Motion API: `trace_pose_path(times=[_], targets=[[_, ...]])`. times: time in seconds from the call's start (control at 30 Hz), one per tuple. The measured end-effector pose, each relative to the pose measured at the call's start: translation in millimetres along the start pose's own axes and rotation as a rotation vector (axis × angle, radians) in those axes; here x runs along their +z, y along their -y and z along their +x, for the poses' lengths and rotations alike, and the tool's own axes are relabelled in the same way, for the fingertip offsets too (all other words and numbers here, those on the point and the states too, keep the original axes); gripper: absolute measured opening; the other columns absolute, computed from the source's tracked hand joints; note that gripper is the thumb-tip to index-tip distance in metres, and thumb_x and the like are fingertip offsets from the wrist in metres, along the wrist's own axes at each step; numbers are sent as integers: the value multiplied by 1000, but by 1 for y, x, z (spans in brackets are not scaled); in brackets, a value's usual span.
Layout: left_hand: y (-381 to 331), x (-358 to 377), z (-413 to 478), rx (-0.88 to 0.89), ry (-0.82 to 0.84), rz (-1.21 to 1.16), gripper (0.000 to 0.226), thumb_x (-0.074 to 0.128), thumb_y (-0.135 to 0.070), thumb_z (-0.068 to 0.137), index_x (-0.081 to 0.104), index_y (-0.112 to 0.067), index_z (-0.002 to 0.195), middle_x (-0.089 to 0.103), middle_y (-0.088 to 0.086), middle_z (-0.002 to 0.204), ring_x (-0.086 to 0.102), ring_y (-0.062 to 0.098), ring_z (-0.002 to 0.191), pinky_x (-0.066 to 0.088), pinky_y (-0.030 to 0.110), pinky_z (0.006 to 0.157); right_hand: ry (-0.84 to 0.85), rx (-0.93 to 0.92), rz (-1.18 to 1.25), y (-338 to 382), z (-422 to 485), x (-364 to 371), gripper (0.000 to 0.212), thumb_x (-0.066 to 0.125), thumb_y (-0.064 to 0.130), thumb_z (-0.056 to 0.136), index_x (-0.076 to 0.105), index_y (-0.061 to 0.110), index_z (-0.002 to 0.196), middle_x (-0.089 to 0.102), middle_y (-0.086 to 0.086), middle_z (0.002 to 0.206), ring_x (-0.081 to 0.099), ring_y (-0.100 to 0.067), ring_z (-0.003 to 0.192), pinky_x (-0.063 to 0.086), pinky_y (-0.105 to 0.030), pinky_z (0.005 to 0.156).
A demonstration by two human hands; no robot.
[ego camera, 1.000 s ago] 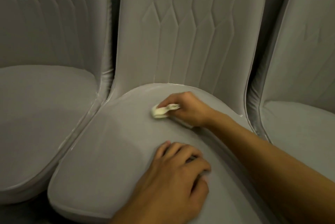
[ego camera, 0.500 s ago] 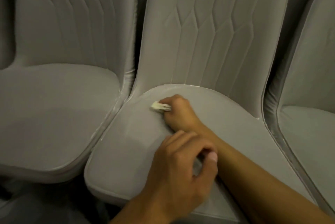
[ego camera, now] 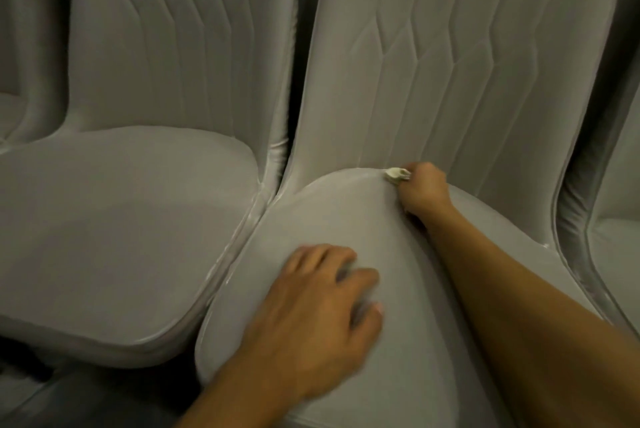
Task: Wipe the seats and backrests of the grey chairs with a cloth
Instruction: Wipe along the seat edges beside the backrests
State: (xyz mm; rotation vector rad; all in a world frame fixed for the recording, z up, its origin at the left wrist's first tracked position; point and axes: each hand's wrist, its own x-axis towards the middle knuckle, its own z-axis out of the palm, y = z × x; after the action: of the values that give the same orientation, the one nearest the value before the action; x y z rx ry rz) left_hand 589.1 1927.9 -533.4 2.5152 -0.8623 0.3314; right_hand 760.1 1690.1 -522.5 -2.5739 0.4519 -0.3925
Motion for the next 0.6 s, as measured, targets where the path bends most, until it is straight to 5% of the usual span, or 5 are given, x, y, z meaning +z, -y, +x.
trace_pose_path(times=[0.27, 0.37, 0.43, 0.53, 0.6], targets=[[-7, 2, 2, 178, -76, 25, 30, 45, -45, 98, 65, -26, 110, 59, -6, 108, 52, 15, 102, 44, 34, 91, 214, -558, 53, 80, -40, 52, 13, 62, 12, 88, 73, 8, 91, 71, -15, 94, 66, -30, 92, 43, -28, 72], [-8, 2, 1, 249, -156, 43, 22, 52, -40, 97, 64, -22, 97, 58, -4, 94, 50, 17, 86, 45, 36, 75, 350, -779, 176, 88, -80, 39, 16, 68, 12, 88, 76, 12, 103, 72, -5, 102, 64, -10, 97, 43, -11, 80], [-9, 1, -1, 327, -238, 58, 20, 58, -37, 96, 62, -19, 87, 56, -1, 85, 48, 18, 77, 41, 36, 66, 547, -894, 338, 102, -104, 22, 22, 70, 7, 86, 76, 11, 107, 72, -3, 104, 66, -9, 98, 48, -18, 91], [-14, -1, -6, 481, -374, 83, 24, 62, -34, 93, 61, -18, 75, 52, 1, 72, 43, 18, 66, 31, 34, 59, 924, -808, 343, 108, -144, 8, 19, 63, 4, 92, 73, 17, 100, 70, 0, 99, 68, -15, 93, 53, -35, 91], [-17, -3, -10, 572, -407, 88, 24, 62, -31, 91, 63, -17, 71, 54, 1, 70, 43, 19, 64, 29, 33, 60, 670, -413, 83, 97, -182, 5, 20, 54, -2, 95, 57, 7, 78, 60, -11, 79, 63, -27, 78, 53, -48, 82]])
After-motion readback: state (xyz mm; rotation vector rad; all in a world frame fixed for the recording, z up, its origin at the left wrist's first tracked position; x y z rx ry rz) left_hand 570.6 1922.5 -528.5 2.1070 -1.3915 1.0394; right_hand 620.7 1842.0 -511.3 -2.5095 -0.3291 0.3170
